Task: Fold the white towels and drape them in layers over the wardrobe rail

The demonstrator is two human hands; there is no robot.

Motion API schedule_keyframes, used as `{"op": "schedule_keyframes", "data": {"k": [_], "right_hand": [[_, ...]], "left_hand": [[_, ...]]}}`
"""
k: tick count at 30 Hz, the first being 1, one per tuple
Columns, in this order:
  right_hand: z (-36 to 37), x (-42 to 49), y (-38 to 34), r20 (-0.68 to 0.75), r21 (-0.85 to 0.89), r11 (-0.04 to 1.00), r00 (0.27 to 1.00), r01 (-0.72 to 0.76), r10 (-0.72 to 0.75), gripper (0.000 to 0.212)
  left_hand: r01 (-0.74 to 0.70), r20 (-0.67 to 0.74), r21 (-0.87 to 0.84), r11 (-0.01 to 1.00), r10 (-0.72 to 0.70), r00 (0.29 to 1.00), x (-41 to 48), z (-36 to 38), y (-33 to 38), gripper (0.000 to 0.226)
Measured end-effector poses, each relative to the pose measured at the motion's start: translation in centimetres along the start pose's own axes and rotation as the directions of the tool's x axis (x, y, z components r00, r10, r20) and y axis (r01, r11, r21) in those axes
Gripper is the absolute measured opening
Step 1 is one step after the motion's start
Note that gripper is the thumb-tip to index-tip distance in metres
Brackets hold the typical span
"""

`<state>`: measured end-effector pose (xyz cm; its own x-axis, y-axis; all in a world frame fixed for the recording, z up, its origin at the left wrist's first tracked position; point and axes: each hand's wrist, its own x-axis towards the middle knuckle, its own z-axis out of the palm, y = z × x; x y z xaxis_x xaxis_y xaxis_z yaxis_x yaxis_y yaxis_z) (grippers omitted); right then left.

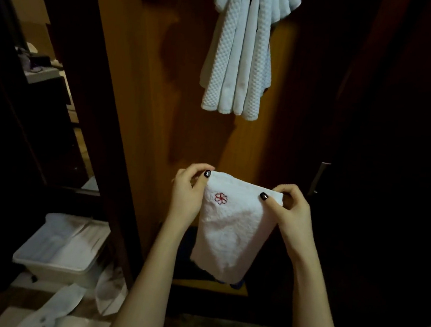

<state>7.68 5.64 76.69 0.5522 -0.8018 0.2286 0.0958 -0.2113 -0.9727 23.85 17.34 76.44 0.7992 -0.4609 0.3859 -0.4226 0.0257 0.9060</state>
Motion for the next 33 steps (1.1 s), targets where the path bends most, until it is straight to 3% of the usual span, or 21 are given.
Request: {"op": "schedule_keyframes", "data": {"k": [2,6,9,16,20,24,31,33], "right_hand": [[-0.5,-0.5,0.2,0.025,-0.001,0.998,0.997,-0.067,0.067,0.023],[-1.7,-1.5,0.2,0.194,-0.076,0.98,0.962,-0.182,0.193,0.013],[-2.1,-2.3,0.4,0.251,-0.106,0.967,0.935,-0.232,0.252,0.018],[-1.7,-4.2,0.6,0.304,0.12,0.967,0.936,-0.224,0.179,0.02],[-1.4,-4.7,0.9,0.381,0.284,0.923,0.914,-0.26,0.14,0.025],[-1.1,-5.2,0.9,0.4,0.396,0.861,0.904,-0.319,0.151,0.016],[-1.0,-5.4,0.4,0.424,0.363,0.878,0.894,-0.313,0.144,0.021],[-1.0,-5.5,-0.2,0.434,0.316,0.911,0.894,-0.265,0.11,0.01]], "left_hand": [[0.012,0.008,-0.003,1.0,-0.012,1.0,-1.1,-0.2,-0.5,0.026],[0.066,0.011,-0.076,0.995,-0.065,0.998,-3.2,-0.6,-0.6,0.019],[0.123,0.049,-0.153,0.981,-0.117,0.992,-4.4,-0.8,-0.3,0.02],[0.275,0.082,-0.344,0.898,-0.263,0.961,-6.1,-1.1,-0.9,0.018],[0.312,0.146,-0.375,0.873,-0.277,0.95,-6.9,-1.4,-1.0,0.017],[0.353,0.201,-0.427,0.832,-0.293,0.935,-7.3,-1.8,-0.6,0.018],[0.434,0.387,-0.483,0.761,-0.259,0.885,-8.0,-2.0,0.9,0.019],[0.44,0.438,-0.477,0.761,-0.228,0.869,-8.1,-2.0,1.6,0.021]]}}
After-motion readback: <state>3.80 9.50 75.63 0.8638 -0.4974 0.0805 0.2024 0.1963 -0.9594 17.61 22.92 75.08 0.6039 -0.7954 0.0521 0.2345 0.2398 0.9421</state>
